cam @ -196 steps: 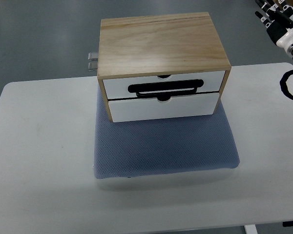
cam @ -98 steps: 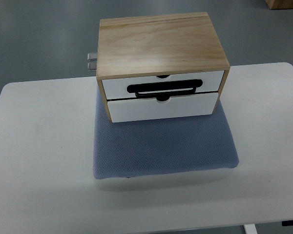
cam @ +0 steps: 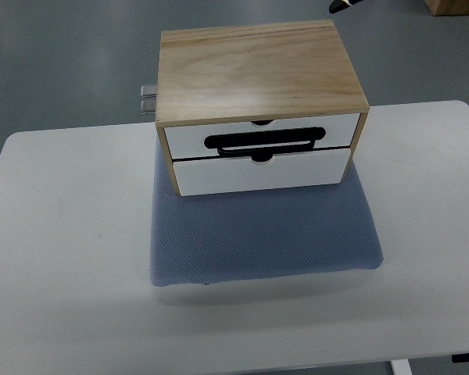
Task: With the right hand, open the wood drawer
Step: 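Move the right hand over the box toward the upper drawer handle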
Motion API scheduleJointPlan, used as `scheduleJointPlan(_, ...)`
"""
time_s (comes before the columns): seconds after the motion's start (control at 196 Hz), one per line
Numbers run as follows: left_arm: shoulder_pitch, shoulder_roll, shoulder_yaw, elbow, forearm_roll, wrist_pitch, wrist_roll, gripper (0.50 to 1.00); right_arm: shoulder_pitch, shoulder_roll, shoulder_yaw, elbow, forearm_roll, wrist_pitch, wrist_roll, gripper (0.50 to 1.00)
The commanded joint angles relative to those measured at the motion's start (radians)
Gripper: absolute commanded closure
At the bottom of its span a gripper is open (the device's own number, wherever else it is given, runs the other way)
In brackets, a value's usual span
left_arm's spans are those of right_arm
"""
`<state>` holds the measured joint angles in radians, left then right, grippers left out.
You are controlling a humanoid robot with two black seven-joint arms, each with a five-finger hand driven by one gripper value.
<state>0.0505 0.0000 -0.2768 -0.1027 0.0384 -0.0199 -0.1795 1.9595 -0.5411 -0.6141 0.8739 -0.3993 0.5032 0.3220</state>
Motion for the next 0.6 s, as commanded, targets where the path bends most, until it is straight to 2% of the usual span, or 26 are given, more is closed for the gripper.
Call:
scheduleJointPlan(0.0, 0.000, 0.000, 0.001, 0.000, 0.000, 0.000, 0.000, 0.500, 0.061, 0.023, 0.001, 0.059, -0.127, 0.072, -0.001, 0.558)
scheduleJointPlan(0.077, 0.000, 0.000, 0.001, 0.000, 0.000, 0.000, 0.000, 0.500, 0.093, 0.026, 0.001, 0.112, -0.165, 0.108, -0.001, 0.558)
scheduleJointPlan(0.24, 0.000, 0.000, -0.001, 0.000, 0.000, 0.000, 0.000, 0.500, 0.104, 0.078, 0.001, 0.158, -0.187, 0.108, -0.012, 0.558)
scheduleJointPlan(0.429, 0.000, 0.000, -0.001, 0.000, 0.000, 0.000, 0.000, 0.500, 0.101, 0.082, 0.001, 0.240, -0.184, 0.108, -0.020, 0.558)
scheduleJointPlan(0.597, 0.000, 0.000, 0.001, 0.000, 0.000, 0.000, 0.000, 0.500, 0.101, 0.081, -0.001, 0.307, -0.179, 0.108, -0.077, 0.558)
